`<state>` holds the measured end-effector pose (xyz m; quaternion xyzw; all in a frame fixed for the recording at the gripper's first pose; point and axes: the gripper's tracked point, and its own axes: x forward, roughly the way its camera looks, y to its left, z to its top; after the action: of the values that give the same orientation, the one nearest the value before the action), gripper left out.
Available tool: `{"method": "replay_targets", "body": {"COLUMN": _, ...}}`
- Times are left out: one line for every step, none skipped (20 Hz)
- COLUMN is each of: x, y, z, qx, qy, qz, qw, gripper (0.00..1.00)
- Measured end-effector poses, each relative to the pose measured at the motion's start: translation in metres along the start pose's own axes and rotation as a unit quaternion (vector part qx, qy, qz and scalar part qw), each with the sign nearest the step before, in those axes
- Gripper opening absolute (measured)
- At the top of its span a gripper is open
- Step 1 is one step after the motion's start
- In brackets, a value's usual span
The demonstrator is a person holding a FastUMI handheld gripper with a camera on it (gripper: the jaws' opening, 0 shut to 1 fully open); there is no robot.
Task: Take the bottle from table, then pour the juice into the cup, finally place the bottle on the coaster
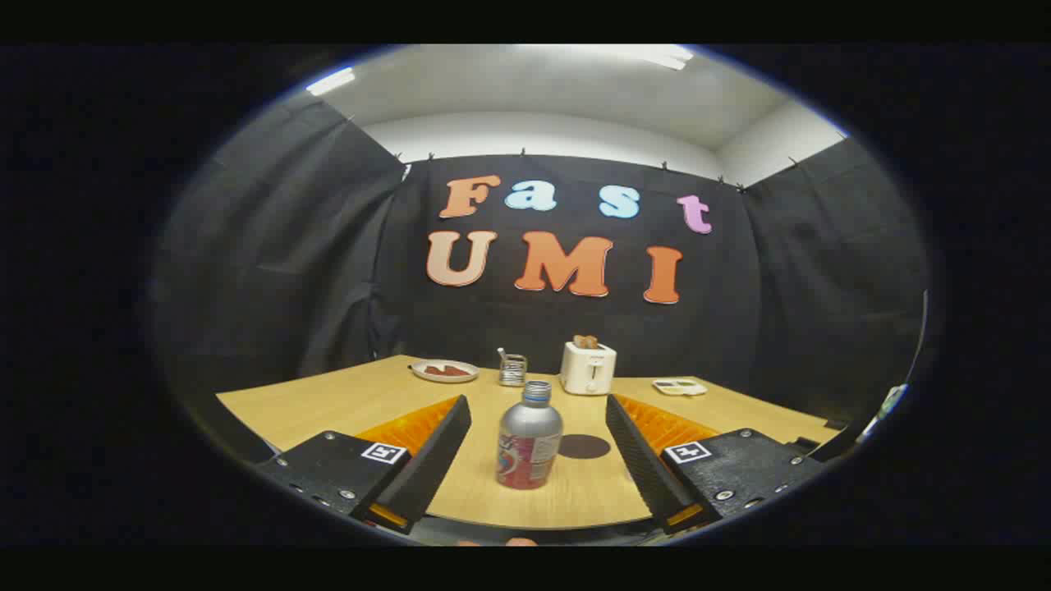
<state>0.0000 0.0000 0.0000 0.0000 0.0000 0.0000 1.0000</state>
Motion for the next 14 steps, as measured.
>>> {"method": "replay_targets", "body": {"x": 0.0010, "y": -0.0023, "z": -0.0030, "qx": 0.002, "qy": 0.006, "qz": -0.006, "qw": 1.000, "gripper": 0.98}}
{"method": "replay_targets", "body": {"x": -0.0005, "y": -0.0071, "z": -0.0053, "qx": -0.002, "qy": 0.011, "qz": -0.013, "qw": 1.000, "gripper": 0.98}}
{"method": "replay_targets", "body": {"x": -0.0008, "y": -0.0089, "z": -0.0069, "qx": -0.007, "qy": 0.015, "qz": -0.018, "qw": 1.000, "gripper": 0.98}}
{"method": "replay_targets", "body": {"x": -0.0008, "y": -0.0096, "z": -0.0090, "qx": -0.009, "qy": 0.019, "qz": -0.022, "qw": 1.000, "gripper": 0.98}}
{"method": "replay_targets", "body": {"x": -0.0011, "y": -0.0087, "z": -0.0094, "qx": -0.009, "qy": 0.021, "qz": -0.023, "qw": 0.999, "gripper": 0.98}}
{"method": "replay_targets", "body": {"x": 0.0003, "y": -0.0084, "z": -0.0085, "qx": -0.007, "qy": 0.020, "qz": -0.022, "qw": 1.000, "gripper": 0.98}}
{"method": "replay_targets", "body": {"x": 0.0006, "y": -0.0077, "z": -0.0080, "qx": -0.006, "qy": 0.019, "qz": -0.021, "qw": 1.000, "gripper": 0.98}}
{"method": "replay_targets", "body": {"x": 0.0012, "y": -0.0072, "z": -0.0066, "qx": -0.005, "qy": 0.017, "qz": -0.019, "qw": 1.000, "gripper": 0.98}}
{"method": "replay_targets", "body": {"x": 0.0016, "y": -0.0053, "z": -0.0061, "qx": -0.004, "qy": 0.015, "qz": -0.016, "qw": 1.000, "gripper": 0.98}}
{"method": "replay_targets", "body": {"x": 0.0017, "y": -0.0055, "z": -0.0054, "qx": -0.004, "qy": 0.013, "qz": -0.018, "qw": 1.000, "gripper": 0.98}}
{"method": "replay_targets", "body": {"x": 0.0014, "y": -0.0062, "z": -0.0059, "qx": -0.005, "qy": 0.015, "qz": -0.019, "qw": 1.000, "gripper": 0.98}}
{"method": "replay_targets", "body": {"x": 0.0015, "y": -0.0054, "z": -0.0098, "qx": -0.007, "qy": 0.019, "qz": -0.018, "qw": 1.000, "gripper": 0.98}}
{"method": "replay_targets", "body": {"x": 0.0033, "y": -0.0040, "z": -0.0109, "qx": -0.007, "qy": 0.022, "qz": -0.018, "qw": 1.000, "gripper": 0.98}}
{"method": "replay_targets", "body": {"x": 0.0039, "y": -0.0035, "z": -0.0124, "qx": -0.006, "qy": 0.024, "qz": -0.018, "qw": 1.000, "gripper": 0.98}}
